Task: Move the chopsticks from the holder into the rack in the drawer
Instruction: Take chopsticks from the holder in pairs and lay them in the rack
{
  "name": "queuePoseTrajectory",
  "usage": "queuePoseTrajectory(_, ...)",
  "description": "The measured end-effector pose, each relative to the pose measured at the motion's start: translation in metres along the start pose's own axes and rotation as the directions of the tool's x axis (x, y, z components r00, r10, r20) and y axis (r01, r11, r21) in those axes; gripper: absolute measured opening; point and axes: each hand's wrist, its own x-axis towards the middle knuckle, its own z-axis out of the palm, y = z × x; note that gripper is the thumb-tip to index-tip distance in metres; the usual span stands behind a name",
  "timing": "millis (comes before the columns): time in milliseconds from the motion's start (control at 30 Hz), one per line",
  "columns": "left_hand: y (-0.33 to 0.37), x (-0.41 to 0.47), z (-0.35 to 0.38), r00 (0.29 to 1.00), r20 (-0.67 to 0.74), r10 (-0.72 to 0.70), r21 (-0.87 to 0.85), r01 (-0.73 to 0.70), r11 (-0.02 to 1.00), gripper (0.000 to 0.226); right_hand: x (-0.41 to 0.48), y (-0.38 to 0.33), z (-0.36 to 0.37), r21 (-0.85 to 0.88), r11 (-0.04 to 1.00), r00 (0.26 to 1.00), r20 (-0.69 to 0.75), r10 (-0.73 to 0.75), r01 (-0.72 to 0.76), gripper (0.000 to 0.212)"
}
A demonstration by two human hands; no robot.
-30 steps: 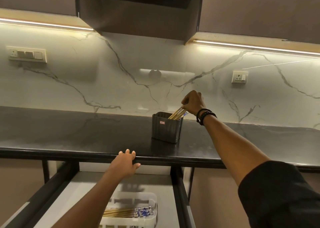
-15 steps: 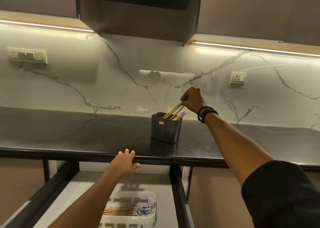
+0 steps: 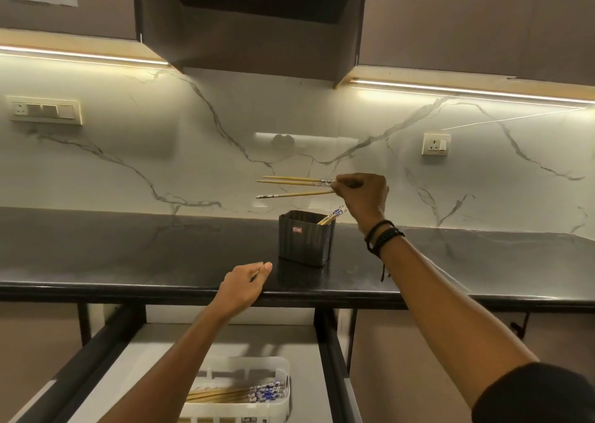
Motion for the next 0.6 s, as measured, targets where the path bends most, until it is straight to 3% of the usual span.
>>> queuePoseTrajectory(133,0.016,-0.004,0.007,0.995,-0.069,-0.075,-0.333,0.048,0.942,0.043,-0.04,0.009,0.004,0.241,0.937,0.967,0.087,0.239,-0.253,0.025)
queuePoseTrajectory(267,0.015,-0.01,0.012,0.986,-0.043,-0.159,-0.616,0.099,0.781,0.033,-0.081,0.027,0.009,0.388,0.831,0.916,0.207,0.343,-0.399,0.023)
queuePoseTrajectory(467,0.001,-0.016,0.013,0.947,-0.089,-0.308,-0.782,0.125,0.611,0.03,-0.129,0.056,0.022,0.422,0.75,0.859,0.302,0.413,-0.509,0.02)
queuePoseTrajectory(600,-0.018,-0.021,0.016,0.898,-0.139,-0.417,-0.859,0.1,0.503,0.028,-0.15,0.068,0.028,0.406,0.734,0.825,0.417,0.382,-0.545,0.019)
